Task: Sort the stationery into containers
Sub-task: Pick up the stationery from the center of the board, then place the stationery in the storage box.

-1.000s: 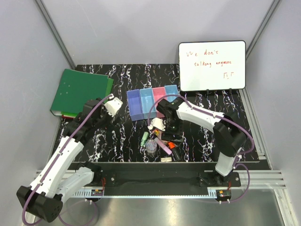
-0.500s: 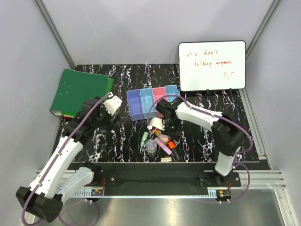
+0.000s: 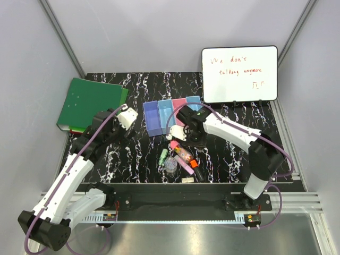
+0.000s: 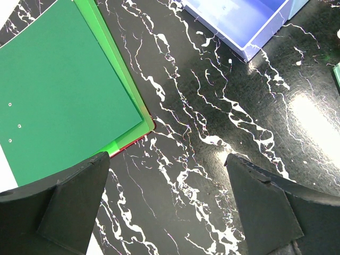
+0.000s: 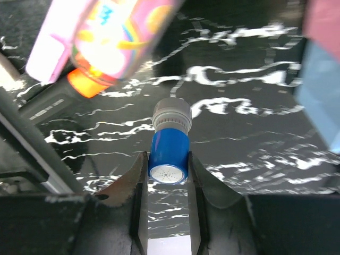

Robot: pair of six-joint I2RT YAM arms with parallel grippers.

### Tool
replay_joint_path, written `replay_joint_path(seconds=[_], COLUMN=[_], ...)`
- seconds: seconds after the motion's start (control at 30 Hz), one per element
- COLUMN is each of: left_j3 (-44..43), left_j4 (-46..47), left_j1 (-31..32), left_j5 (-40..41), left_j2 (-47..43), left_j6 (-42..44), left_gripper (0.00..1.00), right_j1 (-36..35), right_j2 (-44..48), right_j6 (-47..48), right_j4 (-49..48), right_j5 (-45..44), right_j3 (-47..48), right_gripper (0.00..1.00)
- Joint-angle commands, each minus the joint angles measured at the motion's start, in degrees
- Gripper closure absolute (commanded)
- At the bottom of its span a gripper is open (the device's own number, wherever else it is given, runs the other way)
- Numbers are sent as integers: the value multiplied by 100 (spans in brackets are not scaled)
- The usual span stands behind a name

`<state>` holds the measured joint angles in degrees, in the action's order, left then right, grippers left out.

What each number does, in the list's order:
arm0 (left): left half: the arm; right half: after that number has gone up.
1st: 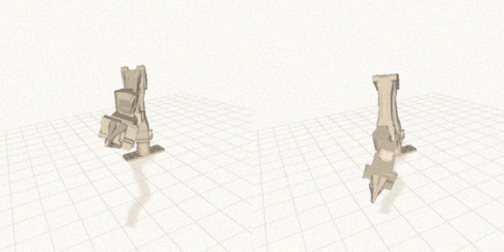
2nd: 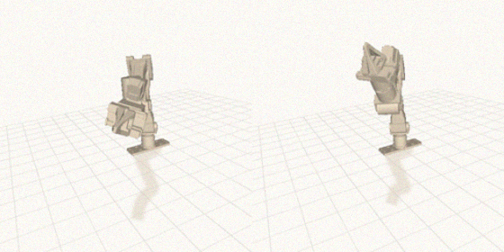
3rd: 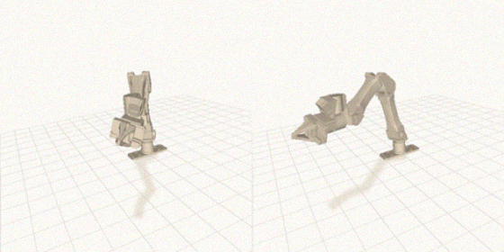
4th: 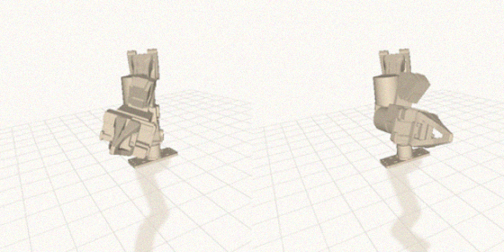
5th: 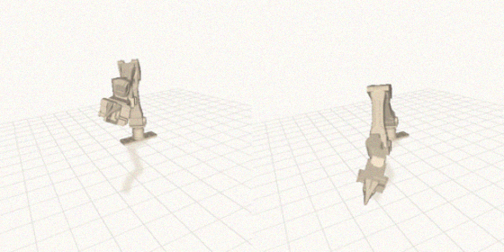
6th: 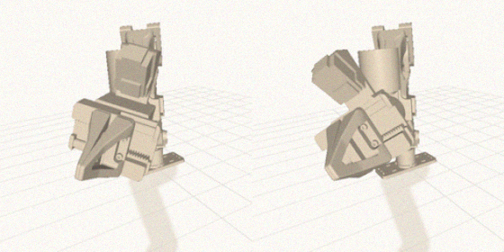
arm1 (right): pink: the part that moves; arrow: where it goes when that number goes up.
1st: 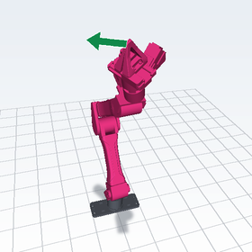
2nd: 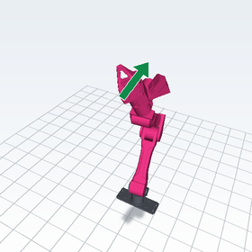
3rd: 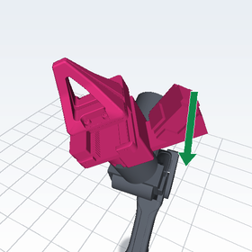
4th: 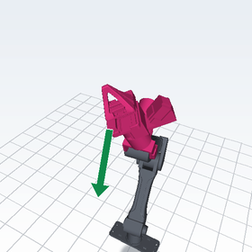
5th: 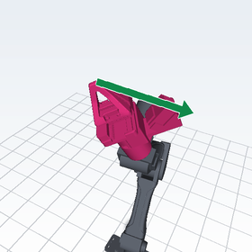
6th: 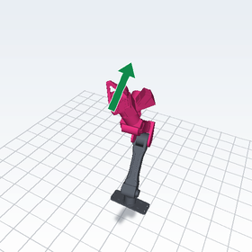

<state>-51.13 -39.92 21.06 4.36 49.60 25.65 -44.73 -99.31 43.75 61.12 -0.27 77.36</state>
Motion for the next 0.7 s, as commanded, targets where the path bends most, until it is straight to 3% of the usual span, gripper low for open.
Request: replay_joint_path(seconds=[0.0, 0.37, 0.67], left_j3=[-169, -28, 7], left_j4=[266, 274, 283], left_j1=[21, 21, 21], left_j5=[-40, -216, -199], left_j2=[-21, 5, 5], left_j6=[-43, -34, 10], left_gripper=[1, 1, 1], right_j1=[17, 1044, 1529], right_j2=[324, -870, -2083], right_j6=[90, -411, -94], right_j4=[-127, -189, 172], right_j5=[-403, -211, 440], right_j3=[690, 3027, 4146], right_gripper=[100, 100, 100])
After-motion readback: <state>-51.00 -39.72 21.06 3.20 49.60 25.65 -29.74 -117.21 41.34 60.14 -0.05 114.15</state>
